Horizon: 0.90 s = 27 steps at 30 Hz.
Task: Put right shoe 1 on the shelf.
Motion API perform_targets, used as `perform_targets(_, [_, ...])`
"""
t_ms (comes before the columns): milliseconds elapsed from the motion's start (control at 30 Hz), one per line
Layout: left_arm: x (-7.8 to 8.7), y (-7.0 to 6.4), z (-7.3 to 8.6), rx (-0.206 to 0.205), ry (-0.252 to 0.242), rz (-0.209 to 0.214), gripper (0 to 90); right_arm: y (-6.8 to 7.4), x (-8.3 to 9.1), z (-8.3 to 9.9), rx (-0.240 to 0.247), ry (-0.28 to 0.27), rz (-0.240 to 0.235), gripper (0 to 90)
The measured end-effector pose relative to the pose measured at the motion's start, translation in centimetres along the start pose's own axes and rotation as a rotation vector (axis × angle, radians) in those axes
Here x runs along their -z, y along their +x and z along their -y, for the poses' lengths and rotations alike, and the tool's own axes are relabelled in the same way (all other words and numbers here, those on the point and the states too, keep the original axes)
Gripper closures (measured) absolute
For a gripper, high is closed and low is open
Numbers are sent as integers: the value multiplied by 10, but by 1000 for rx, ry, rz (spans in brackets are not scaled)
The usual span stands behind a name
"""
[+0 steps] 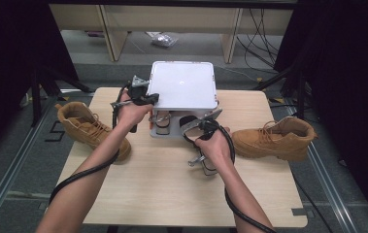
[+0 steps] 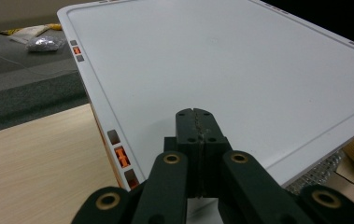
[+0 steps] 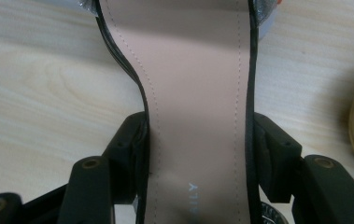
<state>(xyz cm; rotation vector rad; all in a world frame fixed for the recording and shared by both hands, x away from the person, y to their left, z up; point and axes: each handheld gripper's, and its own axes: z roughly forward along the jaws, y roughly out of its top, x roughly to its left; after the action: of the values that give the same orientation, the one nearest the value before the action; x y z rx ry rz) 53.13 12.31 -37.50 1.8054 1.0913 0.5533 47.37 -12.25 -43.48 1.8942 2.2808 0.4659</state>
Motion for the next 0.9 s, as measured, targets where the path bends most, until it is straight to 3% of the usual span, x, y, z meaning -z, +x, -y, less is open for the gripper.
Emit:
perform_targets(200, [0,0,0,1,1,-1,895,4,-6,-5,-16,-1,16,441])
perform_targets(333, [0,0,0,-3,1,-3,895,9,-9,-8,-59,11,17,441])
perform_targets(400, [0,0,0,1,1,-1,895,10,-10,-9,-60,-8,22,441])
perform_targets(467, [0,0,0,4,-1,1,895,11,-11,-9,-30,4,36,441])
perform_targets(600, [0,0,1,8,-6,4,895,15,-16,-10,-67,-16,39,440])
perform_targets(700, [0,0,1,9,-6,5,895,16,-20,-10,-56,-2,40,440])
perform_targets(833, [0,0,1,11,-9,5,895,19,-25,-11,-86,8,38,440])
perform_targets(900, [-1,0,1,13,-14,5,895,18,-27,-10,-69,-3,47,439])
